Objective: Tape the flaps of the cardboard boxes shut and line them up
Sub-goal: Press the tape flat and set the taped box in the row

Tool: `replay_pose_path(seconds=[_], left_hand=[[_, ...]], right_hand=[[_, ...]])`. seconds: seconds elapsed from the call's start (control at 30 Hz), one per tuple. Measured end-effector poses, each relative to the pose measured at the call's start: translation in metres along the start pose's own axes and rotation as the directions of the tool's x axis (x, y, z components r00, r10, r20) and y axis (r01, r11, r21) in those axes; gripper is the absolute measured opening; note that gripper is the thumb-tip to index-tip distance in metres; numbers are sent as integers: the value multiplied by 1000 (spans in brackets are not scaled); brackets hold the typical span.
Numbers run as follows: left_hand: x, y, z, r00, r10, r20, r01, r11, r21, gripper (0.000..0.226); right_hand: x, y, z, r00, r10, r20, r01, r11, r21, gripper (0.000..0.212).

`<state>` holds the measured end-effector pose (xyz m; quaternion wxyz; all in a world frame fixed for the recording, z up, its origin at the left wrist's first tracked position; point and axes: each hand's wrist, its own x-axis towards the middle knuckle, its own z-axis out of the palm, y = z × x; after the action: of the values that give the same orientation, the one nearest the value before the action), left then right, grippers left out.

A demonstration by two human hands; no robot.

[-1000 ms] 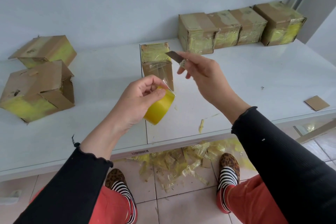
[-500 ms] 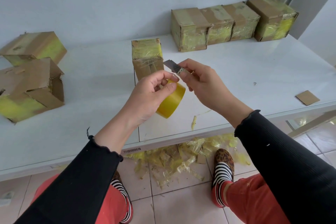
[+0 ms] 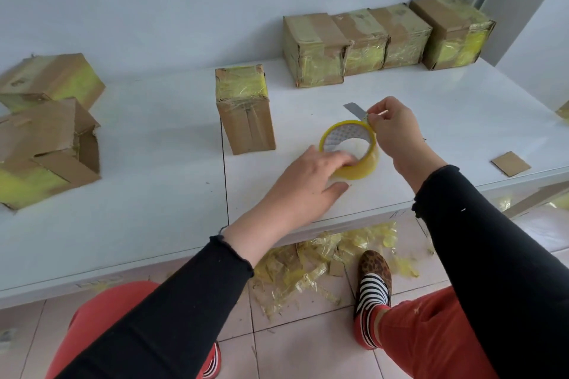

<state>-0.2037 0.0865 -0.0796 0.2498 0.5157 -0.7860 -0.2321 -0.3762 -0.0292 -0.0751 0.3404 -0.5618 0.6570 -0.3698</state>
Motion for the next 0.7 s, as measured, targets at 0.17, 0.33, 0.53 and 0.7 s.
replay_pose_path(seconds=[0.17, 0.33, 0.53, 0.7], left_hand=[[-3, -4, -29, 981, 90, -172, -100, 994, -49, 31], [-9, -41, -99, 614, -70, -786, -17, 995, -101, 18], [-1, -89, -127, 577, -479, -661, 237, 873, -426, 22], [4, -93, -120, 720, -525, -454, 241, 803, -546, 46]], right_hand=[[5, 1, -11, 1000, -26, 5, 26, 896, -443, 34], [-16, -42, 15, 922, -374, -100, 342, 908, -241, 29], [-44, -98, 83, 902, -432, 8, 426, 892, 150, 20], [-48, -110, 110, 933, -317, 170, 271, 930, 248, 39]])
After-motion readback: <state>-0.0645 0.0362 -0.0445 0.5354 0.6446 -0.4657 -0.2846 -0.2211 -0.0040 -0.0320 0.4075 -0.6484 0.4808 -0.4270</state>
